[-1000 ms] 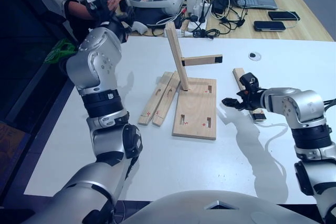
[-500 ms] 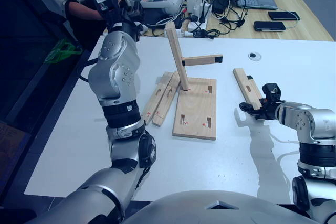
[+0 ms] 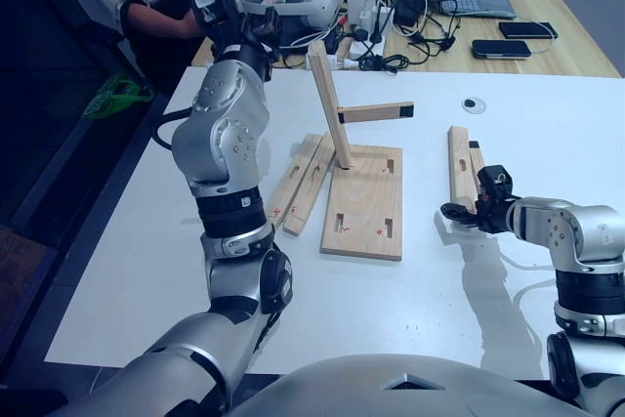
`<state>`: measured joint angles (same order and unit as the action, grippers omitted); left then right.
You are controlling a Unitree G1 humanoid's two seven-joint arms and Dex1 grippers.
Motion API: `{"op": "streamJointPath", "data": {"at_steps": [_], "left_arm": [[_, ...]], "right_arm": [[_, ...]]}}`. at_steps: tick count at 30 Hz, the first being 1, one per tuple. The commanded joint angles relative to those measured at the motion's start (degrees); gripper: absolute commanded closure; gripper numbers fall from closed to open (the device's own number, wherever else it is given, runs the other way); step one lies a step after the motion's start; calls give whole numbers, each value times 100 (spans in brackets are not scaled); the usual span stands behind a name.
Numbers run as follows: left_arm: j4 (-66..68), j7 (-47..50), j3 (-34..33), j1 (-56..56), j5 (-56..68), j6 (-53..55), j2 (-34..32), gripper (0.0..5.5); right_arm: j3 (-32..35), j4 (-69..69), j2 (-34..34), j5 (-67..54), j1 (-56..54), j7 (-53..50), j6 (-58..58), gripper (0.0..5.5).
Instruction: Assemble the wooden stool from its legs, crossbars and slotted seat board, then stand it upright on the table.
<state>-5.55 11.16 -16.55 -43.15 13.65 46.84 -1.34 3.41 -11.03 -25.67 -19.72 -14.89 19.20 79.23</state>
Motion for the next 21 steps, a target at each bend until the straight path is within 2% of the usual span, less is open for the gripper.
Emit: {"op": "streamJointPath", "data": {"at_steps": [1,11,17,21], "left_arm": [[-62,19,78,55,17,185,8,197],[-99,17,76,38,26,285,6,197],[-65,7,63,4,16,269,-26,197],[-20,-1,35,-58,3,241,-89,197]], "right_arm": [[-264,65,-106,104,200,-23,-28,187],[-383,135,-124,330,200,-126,-450,338],[-382,222,-70,464,41,-243,-744,345],[-477,253,-82,688,-112,-348,-1366,345]]}}
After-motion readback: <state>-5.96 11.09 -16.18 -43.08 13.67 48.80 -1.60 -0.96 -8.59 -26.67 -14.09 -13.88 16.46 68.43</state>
